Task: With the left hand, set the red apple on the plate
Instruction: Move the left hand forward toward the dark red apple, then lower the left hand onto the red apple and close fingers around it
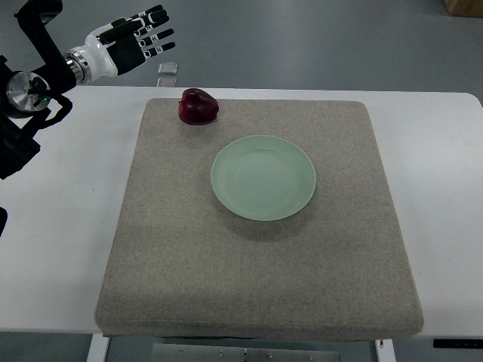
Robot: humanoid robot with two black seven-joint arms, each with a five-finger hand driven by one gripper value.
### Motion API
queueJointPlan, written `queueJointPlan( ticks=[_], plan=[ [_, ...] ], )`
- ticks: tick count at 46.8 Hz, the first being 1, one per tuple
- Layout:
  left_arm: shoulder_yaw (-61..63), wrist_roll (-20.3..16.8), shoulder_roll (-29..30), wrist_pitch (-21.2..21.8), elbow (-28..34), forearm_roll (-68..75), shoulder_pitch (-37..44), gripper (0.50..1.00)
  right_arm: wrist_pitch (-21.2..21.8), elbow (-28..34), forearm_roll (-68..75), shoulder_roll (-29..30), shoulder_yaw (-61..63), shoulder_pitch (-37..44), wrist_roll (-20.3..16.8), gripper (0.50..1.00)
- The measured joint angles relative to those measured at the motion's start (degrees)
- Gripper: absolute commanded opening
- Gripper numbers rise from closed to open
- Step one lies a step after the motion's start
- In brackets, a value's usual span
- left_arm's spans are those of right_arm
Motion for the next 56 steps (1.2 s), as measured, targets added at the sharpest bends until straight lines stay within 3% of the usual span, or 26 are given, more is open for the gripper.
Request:
queueJointPlan(
  ticks=[16,24,30,42,56],
  plan=[
    [0.01,0.01,0.53,-0.35,0.1,0.03,-0.16,0.999,-0.04,0.0,0.0,0.0,0.0,0.0,0.0,0.964],
    [0.08,0.01,0.36,-0.3,3.59,0.03,-1.42,0.999,-0.04,0.0,0.0,0.0,0.0,0.03,-0.01,0.964],
    [5.3,-0.26,0.22,-1.4,4.04,2.01,-3.29,0.999,-0.02,0.0,0.0,0.0,0.0,0.04,0.0,0.964],
    [11.34,-8.19,0.15,-1.68,3.3,24.16,-8.6,0.999,-0.02,0.0,0.0,0.0,0.0,0.01,-0.01,0.964],
    [12.48,-11.99,0.4,-1.62,1.65,55.46,-12.46,0.999,-0.05,0.0,0.0,0.0,0.0,-0.01,-0.01,0.964]
  ],
)
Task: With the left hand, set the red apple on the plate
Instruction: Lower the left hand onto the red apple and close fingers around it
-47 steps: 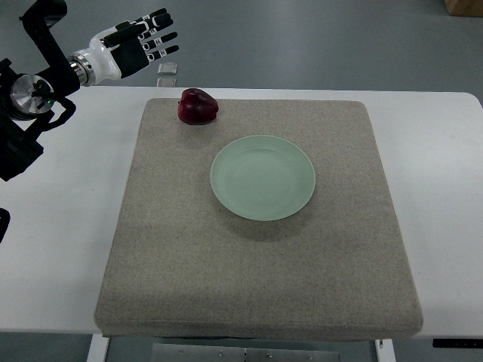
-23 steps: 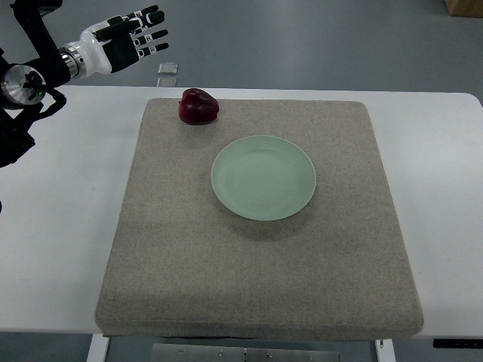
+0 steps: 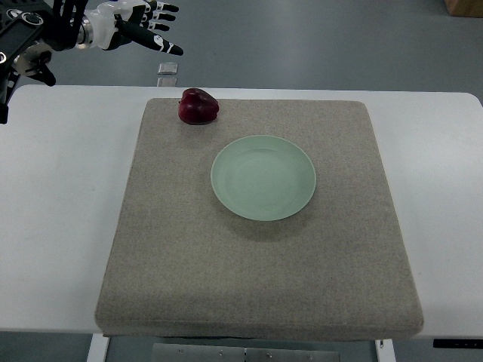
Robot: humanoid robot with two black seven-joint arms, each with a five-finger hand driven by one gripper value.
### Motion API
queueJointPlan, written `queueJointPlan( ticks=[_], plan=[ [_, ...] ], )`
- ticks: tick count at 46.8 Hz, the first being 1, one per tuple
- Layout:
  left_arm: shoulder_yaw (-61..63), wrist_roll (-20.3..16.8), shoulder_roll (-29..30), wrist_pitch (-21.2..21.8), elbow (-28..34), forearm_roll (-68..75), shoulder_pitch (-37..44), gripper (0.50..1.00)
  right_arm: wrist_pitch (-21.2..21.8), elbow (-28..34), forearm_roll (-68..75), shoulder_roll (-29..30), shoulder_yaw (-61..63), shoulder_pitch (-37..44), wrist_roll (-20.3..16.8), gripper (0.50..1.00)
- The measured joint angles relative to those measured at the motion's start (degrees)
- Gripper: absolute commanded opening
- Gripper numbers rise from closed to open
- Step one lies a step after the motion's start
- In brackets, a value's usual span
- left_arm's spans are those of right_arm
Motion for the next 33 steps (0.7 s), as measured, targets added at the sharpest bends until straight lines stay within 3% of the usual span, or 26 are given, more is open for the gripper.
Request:
queueJointPlan(
  ticks=[8,16,33],
  plan=[
    [5.97,-2.83,0.03,0.17,-4.98,12.41,-1.49,0.999,0.03,0.0,0.0,0.0,0.0,0.02,0.0,0.964],
    [14.77,-6.33,-0.82,0.64,-5.64,16.74,-4.31,0.996,0.03,0.0,0.0,0.0,0.0,0.0,0.0,0.964],
    [18.65,-6.56,-6.93,4.97,-4.33,22.13,-3.93,0.994,0.02,0.0,0.0,0.0,0.0,0.0,0.01,0.964]
  ],
)
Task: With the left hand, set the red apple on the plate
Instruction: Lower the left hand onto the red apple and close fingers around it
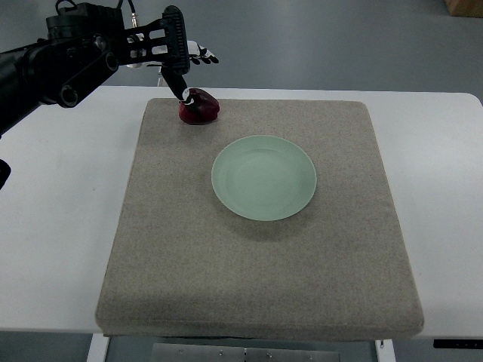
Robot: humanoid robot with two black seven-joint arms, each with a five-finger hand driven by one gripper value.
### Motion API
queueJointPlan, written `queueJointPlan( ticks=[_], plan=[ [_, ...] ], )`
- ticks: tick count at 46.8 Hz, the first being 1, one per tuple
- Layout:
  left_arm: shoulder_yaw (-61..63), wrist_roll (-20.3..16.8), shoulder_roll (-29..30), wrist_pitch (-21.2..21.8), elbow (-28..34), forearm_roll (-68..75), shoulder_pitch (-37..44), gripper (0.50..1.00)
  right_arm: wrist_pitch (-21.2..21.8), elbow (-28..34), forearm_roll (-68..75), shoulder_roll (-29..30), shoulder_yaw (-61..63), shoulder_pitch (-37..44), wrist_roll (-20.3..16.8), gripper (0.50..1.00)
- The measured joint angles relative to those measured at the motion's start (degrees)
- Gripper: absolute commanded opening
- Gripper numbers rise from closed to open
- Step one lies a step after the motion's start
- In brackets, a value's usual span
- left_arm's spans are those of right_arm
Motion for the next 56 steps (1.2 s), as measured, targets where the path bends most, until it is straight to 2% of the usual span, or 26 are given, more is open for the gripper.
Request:
queueJointPlan(
  ticks=[6,15,38,46,49,52,54,56],
  plan=[
    [2.55,0.05,-1.76,0.68,2.23,0.12,0.8,0.994,0.0,-0.01,0.0,0.0,0.0,-0.02,-0.02,0.964],
    [6.37,0.02,-2.32,4.25,2.94,1.09,1.48,0.994,0.02,0.0,0.0,0.0,0.0,0.04,0.0,0.964],
    [6.58,0.02,-4.67,11.45,5.0,6.44,5.11,0.994,0.04,0.0,0.0,0.0,0.0,0.01,-0.01,0.964],
    [6.61,0.04,-5.46,12.13,6.03,6.44,5.88,0.988,0.03,0.0,0.0,0.0,0.0,0.02,-0.01,0.964],
    [6.62,0.04,-5.58,12.13,6.18,6.44,5.99,0.979,0.03,0.0,0.0,0.0,0.0,0.03,-0.01,0.962],
    [6.62,0.04,-5.64,12.18,6.2,6.44,6.39,0.947,0.0,0.0,0.0,0.0,0.0,0.02,0.0,0.964],
    [6.62,0.03,-5.66,12.27,6.2,6.44,6.61,0.913,-0.01,0.0,0.0,0.0,0.0,0.01,-0.01,0.964],
    [6.6,0.02,-5.66,12.47,6.2,6.44,6.74,0.857,-0.01,0.0,0.0,0.0,0.0,0.0,-0.01,0.964]
  ],
)
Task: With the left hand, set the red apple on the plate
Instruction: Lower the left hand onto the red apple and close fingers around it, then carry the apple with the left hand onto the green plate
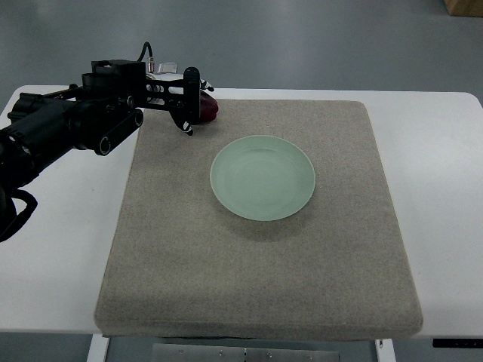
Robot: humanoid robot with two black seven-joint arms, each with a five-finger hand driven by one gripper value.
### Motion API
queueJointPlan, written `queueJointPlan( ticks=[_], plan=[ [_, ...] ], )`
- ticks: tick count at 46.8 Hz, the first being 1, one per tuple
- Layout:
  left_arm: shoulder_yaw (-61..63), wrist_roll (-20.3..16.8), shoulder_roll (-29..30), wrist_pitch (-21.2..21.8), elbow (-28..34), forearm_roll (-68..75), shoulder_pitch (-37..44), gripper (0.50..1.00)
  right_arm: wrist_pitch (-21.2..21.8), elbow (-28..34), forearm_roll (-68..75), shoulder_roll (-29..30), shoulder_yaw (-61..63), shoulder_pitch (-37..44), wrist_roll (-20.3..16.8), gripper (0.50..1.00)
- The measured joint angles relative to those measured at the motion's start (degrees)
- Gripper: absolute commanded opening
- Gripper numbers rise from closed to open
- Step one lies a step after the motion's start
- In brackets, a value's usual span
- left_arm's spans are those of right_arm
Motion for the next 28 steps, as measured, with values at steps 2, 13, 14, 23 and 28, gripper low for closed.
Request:
queueJointPlan(
  ticks=[2,13,14,23,28],
  plan=[
    [-0.01,0.0,0.0,0.16,0.0,0.0,0.16,0.806,0.0,0.0,0.0,0.0,0.0,0.0,0.0,0.964],
    [0.01,-0.08,-0.09,0.21,-0.01,0.0,0.42,0.5,0.02,0.0,0.0,0.0,0.0,0.02,0.0,0.964],
    [0.01,-0.08,-0.09,0.21,-0.01,0.0,0.42,0.5,0.02,0.0,0.0,0.0,0.0,0.01,0.0,0.964],
    [-1.27,-0.18,0.77,0.18,-1.3,-0.1,0.21,0.5,0.02,0.0,0.0,0.0,0.0,0.0,0.0,0.964],
    [-4.63,-1.04,2.89,0.04,-6.59,-0.08,-0.38,0.5,0.01,0.0,0.01,0.0,0.0,0.02,0.01,0.964]
  ],
)
